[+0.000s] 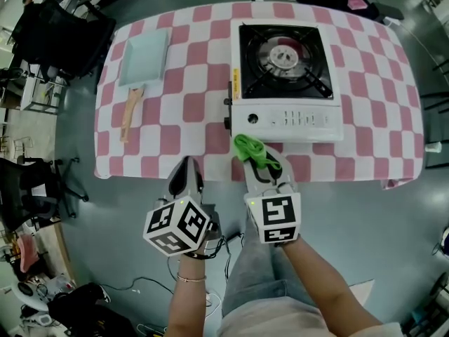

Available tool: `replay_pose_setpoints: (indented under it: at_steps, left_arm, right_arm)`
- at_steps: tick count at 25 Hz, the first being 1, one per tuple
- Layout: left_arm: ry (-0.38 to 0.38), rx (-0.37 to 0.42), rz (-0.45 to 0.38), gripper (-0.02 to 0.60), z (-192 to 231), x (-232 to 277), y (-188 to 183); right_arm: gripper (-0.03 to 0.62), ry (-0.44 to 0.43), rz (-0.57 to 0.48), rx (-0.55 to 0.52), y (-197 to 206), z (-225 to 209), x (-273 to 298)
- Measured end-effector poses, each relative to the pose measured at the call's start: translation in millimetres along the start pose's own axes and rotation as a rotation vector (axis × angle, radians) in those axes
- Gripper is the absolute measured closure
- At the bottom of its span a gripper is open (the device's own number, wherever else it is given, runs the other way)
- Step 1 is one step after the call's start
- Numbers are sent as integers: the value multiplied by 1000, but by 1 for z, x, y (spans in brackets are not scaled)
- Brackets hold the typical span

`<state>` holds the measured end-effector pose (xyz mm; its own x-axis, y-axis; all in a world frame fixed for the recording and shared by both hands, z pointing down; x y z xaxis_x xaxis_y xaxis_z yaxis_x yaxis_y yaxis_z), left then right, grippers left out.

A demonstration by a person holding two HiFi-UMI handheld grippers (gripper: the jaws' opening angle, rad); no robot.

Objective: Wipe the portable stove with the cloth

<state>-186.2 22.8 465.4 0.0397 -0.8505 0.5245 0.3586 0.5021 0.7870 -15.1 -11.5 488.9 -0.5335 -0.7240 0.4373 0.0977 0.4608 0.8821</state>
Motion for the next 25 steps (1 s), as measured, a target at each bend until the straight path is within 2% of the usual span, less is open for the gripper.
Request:
replay_pose_setpoints:
  at_steps: [14,25]
  left_arm:
    - [-3,15,4,581,2,-10,1]
    - [26,36,11,581,-15,-7,1]
  right_arm:
    - [485,56,-36,36,2,-15,-11]
    - [485,90,-38,53,3,-35,-23]
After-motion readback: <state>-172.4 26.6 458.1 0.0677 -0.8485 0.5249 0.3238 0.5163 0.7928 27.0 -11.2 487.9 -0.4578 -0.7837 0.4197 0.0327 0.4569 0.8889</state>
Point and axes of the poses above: the fingertips, and each gripper's own axes: x forward along the fingers, z to its left, y out of its underside, the point moved 6 cm from there along -x, backward along the fingers
